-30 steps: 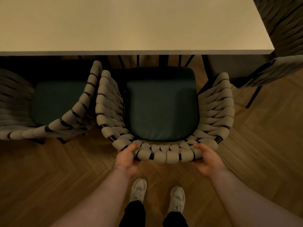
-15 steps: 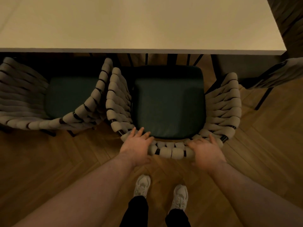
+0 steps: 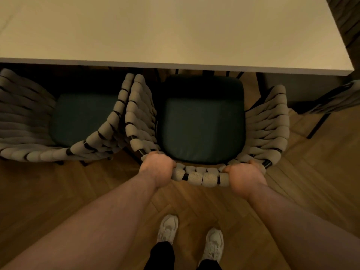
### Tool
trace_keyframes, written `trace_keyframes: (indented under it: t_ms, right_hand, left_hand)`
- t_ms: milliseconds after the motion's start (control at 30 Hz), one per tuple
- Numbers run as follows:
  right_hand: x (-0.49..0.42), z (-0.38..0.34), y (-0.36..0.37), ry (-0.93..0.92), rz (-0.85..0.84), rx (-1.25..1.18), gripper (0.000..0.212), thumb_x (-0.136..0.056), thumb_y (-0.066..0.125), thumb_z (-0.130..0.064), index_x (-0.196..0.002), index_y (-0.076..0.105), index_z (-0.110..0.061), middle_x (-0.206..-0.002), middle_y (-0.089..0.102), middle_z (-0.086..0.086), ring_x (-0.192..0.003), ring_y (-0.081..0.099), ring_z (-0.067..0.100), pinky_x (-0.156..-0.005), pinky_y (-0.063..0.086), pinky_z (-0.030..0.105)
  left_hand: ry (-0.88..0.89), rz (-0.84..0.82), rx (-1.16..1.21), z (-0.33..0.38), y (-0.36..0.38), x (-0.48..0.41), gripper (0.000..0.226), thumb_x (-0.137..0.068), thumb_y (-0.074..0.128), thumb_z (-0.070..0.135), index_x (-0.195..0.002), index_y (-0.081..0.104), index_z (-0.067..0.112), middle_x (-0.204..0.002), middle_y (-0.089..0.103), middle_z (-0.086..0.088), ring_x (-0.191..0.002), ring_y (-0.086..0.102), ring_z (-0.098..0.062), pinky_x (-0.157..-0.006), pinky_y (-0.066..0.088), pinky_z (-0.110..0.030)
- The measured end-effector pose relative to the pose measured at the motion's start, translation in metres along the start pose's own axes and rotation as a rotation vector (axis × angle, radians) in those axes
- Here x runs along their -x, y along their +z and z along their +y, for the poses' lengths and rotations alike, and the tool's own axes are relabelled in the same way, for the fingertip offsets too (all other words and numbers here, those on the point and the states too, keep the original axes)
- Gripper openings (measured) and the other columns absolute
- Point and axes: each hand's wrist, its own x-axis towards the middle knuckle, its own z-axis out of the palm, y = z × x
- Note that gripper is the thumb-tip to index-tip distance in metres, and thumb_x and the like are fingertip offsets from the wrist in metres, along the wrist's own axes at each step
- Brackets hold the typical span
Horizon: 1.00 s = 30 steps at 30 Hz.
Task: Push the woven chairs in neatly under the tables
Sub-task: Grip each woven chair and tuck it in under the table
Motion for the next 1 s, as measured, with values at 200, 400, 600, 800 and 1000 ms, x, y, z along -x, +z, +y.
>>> trace_keyframes:
  t_ms: [200,400,600,800,1000]
  right_hand:
    - [-0.002,0.003,-0.002,-0.01,-0.079,0.019,0.041,-0.103,0.064,-0.028,-0.14,0.058,-0.045,-0.126,0.069,-0.011,-0.127,0.062,0.017,-0.122,0.035,0.047]
    - [-0.007,0.001,0.005,-0.008,-0.076,0.039,0.035,-0.103,0.063,-0.031,-0.135,0.061,-0.045,-0.126,0.069,-0.012,-0.123,0.062,0.015,-0.12,0.035,0.047]
    - [-0.003,-0.001,-0.005,-0.018,-0.074,0.056,0.032,-0.104,0.06,-0.027,-0.131,0.062,-0.043,-0.12,0.07,-0.011,-0.117,0.063,0.016,-0.116,0.036,0.045]
    - [0.004,-0.003,-0.014,-0.025,-0.051,0.029,0.022,-0.104,0.058,-0.029,-0.121,0.066,-0.041,-0.114,0.07,-0.01,-0.115,0.063,0.017,-0.113,0.039,0.044]
    - [0.016,-0.005,-0.026,-0.029,-0.08,0.006,0.029,-0.101,0.063,-0.032,-0.13,0.065,-0.037,-0.128,0.066,-0.006,-0.128,0.056,0.022,-0.118,0.035,0.048]
  left_hand:
    - [0.002,0.0,0.027,0.0,-0.001,0.001,0.019,-0.1,0.06,0.027,-0.115,0.067,0.036,-0.105,0.069,0.007,-0.103,0.063,-0.019,-0.098,0.045,-0.04]
    - [0.02,-0.017,0.05,-0.005,0.005,-0.001,0.019,-0.098,0.062,0.028,-0.114,0.069,0.037,-0.103,0.069,0.008,-0.102,0.063,-0.018,-0.102,0.042,-0.04]
    - [0.03,-0.02,0.03,-0.005,0.002,0.0,0.023,-0.098,0.06,0.025,-0.116,0.069,0.036,-0.107,0.069,0.008,-0.105,0.063,-0.018,-0.102,0.043,-0.04]
    - [0.017,-0.024,0.043,-0.003,0.002,-0.001,0.023,-0.099,0.061,0.028,-0.119,0.066,0.036,-0.112,0.067,0.008,-0.107,0.061,-0.018,-0.101,0.045,-0.04]
    - [0.047,-0.103,0.082,-0.004,-0.004,-0.001,0.032,-0.094,0.066,0.037,-0.126,0.064,0.04,-0.117,0.066,0.009,-0.111,0.06,-0.018,-0.107,0.044,-0.043]
